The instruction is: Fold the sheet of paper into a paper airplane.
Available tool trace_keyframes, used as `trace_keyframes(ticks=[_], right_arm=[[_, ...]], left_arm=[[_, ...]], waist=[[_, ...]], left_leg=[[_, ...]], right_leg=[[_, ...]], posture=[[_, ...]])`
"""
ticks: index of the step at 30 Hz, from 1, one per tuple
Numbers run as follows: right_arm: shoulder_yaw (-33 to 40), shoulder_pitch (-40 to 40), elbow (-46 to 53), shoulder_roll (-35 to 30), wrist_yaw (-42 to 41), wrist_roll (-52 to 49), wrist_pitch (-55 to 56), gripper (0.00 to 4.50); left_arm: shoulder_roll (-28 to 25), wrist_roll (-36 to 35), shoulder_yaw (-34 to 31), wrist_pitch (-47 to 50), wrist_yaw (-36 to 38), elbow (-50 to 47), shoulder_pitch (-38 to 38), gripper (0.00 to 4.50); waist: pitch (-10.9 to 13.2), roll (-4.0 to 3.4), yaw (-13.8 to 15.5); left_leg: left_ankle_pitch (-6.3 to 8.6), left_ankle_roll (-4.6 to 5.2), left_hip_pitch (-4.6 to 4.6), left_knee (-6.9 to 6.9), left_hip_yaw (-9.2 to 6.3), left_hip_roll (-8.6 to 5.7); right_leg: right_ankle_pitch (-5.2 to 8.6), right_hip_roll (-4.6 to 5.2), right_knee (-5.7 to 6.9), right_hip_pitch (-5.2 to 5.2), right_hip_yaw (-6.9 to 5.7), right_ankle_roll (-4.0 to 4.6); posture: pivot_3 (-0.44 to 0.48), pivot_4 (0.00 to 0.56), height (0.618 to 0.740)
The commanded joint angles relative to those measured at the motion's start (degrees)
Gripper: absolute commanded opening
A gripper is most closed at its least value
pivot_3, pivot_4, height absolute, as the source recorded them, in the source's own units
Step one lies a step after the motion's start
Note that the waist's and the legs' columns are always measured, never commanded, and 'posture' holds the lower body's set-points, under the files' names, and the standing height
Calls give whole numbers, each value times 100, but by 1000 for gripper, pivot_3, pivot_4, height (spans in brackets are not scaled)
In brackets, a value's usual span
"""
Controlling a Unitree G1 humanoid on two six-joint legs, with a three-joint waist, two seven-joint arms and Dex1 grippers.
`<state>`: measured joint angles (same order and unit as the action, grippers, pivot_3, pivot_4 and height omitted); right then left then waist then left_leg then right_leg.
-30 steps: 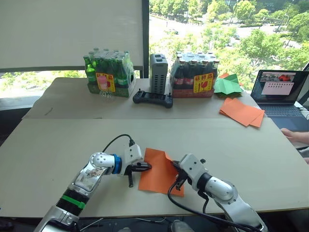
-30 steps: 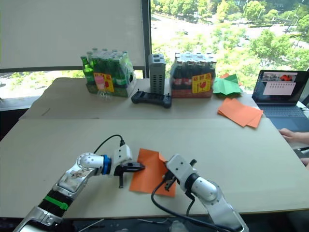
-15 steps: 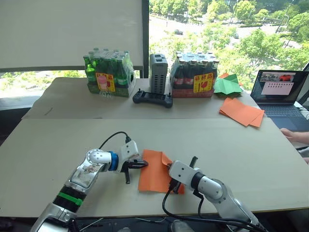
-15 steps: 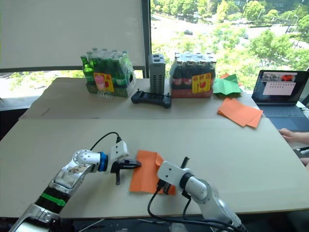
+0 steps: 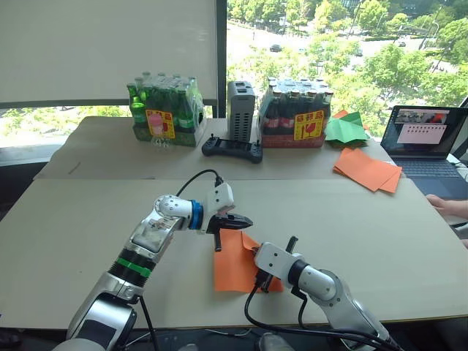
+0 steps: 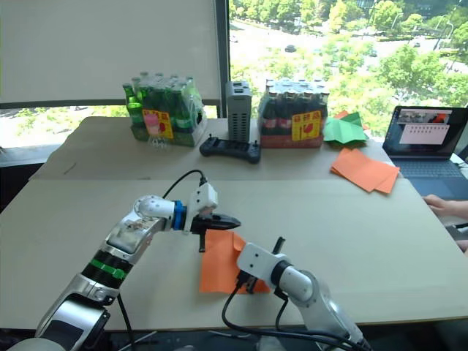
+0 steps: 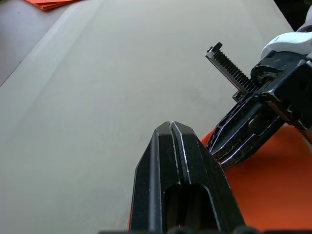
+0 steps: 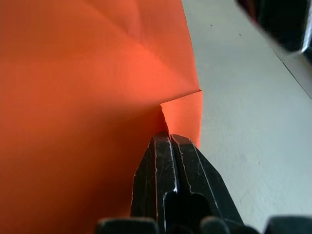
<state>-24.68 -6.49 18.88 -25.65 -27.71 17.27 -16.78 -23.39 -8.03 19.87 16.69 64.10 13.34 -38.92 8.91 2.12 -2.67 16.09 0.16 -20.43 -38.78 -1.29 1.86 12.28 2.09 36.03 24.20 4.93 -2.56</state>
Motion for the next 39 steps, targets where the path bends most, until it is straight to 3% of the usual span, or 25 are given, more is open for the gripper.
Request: trace_keyframes(ticks=[1, 13, 20, 27, 30, 34, 39], right_arm=[[-30, 6, -18, 34, -94, 52, -41, 24], [-1, 43, 75, 76, -194, 167, -71, 24], [277, 101, 514, 140, -536, -279, -347, 2269], [1320, -416, 833, 797, -688, -1681, -1662, 2269], [1356, -625, 487, 794, -567, -1699, -1876, 1464], [1064, -681, 168, 615, -577, -1571, -1800, 57], [919, -698, -103, 614, -469, -1540, -1713, 21]], left_arm=[[115, 279, 104, -433, -97, 302, -107, 0], [232, 1006, 271, -1243, -348, 1192, -74, 0], [330, 1094, 256, -1307, -372, 1300, -48, 0], [384, 1117, 227, -1295, -369, 1335, -37, 0], [400, 1119, 219, -1284, -368, 1312, -17, 0], [417, 1115, 212, -1274, -374, 1294, -9, 0], [432, 1115, 200, -1271, -398, 1277, -6, 0]], waist=[[0, 1, 0], [0, 1, 13], [0, 1, 32], [1, 1, 39], [0, 0, 50], [0, 0, 53], [0, 0, 46]], left_leg=[[0, 0, -1, 0, 0, 0], [0, 0, 0, 0, -1, 0], [0, 0, 0, -1, -1, -1], [0, 0, -4, -7, -5, -2], [0, 0, -7, -5, -6, -2], [1, 2, -15, -3, -6, -4], [1, 2, -16, -4, -6, -4]], right_leg=[[0, 0, 0, 1, 0, 0], [0, 0, 0, -1, 0, 0], [0, 1, 0, -4, 0, -1], [-15, 1, 2, -3, 0, 21], [-19, 2, 0, -2, -3, 30], [-22, 4, -5, 2, -4, 35], [-22, 5, -4, 2, -4, 35]], posture=[[0, 150, 733], [0, 150, 733], [0, 150, 733], [0, 150, 733], [0, 150, 733], [0, 150, 733], [0, 150, 733]])
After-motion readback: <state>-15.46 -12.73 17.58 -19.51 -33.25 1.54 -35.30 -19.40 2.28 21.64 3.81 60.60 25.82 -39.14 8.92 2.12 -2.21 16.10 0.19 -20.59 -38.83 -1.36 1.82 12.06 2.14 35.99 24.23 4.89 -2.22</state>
